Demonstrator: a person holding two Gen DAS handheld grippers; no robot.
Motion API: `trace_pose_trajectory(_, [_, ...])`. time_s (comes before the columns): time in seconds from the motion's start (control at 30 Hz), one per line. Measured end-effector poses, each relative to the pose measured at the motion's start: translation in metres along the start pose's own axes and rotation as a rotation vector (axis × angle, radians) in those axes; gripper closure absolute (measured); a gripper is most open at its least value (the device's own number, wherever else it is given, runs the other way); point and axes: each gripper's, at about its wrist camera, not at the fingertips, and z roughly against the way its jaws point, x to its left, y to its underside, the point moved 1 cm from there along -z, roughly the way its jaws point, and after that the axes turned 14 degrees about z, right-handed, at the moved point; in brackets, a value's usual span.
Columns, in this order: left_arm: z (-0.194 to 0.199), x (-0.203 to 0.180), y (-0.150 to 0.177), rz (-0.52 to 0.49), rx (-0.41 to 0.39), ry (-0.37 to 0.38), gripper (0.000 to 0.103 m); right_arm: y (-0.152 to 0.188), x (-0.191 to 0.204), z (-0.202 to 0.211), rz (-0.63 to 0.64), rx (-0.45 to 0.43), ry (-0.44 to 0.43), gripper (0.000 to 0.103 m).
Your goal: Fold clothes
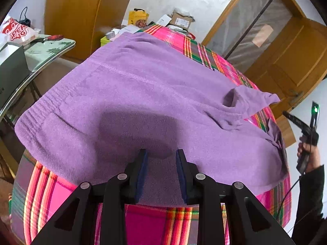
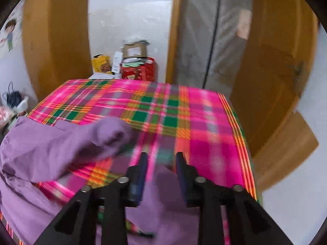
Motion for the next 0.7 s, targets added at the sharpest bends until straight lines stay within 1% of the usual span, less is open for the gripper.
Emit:
trace_pose_trajectory(0.03, [0.001, -0.001, 0.001, -0.001, -0.001, 0.0, 0.074, 0.01, -0.009, -0.001, -0.022, 0.021, -0.008, 0.066])
trace_pose_trajectory(0.1, [0.004, -0.005, 0.002, -0.011, -0.006, 0.011, 0.074, 0.03, -0.024, -0.003, -0.05, 0.06, -0.027, 0.066])
trace_pose_trajectory(0.23, [0.006, -0.021, 0.006, -0.067, -0.01, 0.03, 0.074, 0.066, -0.028, -0.012, -0.067, 0.124, -0.103, 0.064])
trace_pose_trajectory(0.3, [0.003, -0.024, 0.007, -0.075, -0.002, 0.032, 0.074, 0.079, -0.035, -0.014, -0.111, 0.125, -0.11, 0.064])
trace_pose_trajectory(0.33, [0.001, -0.026, 0.008, -0.077, 0.006, 0.03, 0.074, 0.084, -0.041, -0.014, -0.154, 0.114, -0.127, 0.064])
trace_pose_trajectory(0.43, [-0.003, -0.028, 0.011, -0.083, 0.022, 0.023, 0.074, 0.1, -0.067, -0.016, -0.329, 0.083, -0.208, 0.063])
trace_pose_trajectory(0.57, [-0.006, -0.03, 0.014, -0.088, 0.032, 0.019, 0.074, 0.113, -0.089, -0.023, -0.439, 0.069, -0.275, 0.063])
trace_pose_trajectory(0.63, [-0.006, -0.03, 0.015, -0.085, 0.036, 0.019, 0.074, 0.116, -0.092, -0.029, -0.479, 0.066, -0.32, 0.064])
trace_pose_trajectory(0.67, [-0.007, -0.031, 0.016, -0.085, 0.037, 0.019, 0.074, 0.115, -0.091, -0.03, -0.48, 0.068, -0.332, 0.067])
trace_pose_trajectory(0.7, [-0.007, -0.032, 0.016, -0.084, 0.038, 0.018, 0.074, 0.113, -0.09, -0.031, -0.481, 0.069, -0.345, 0.076])
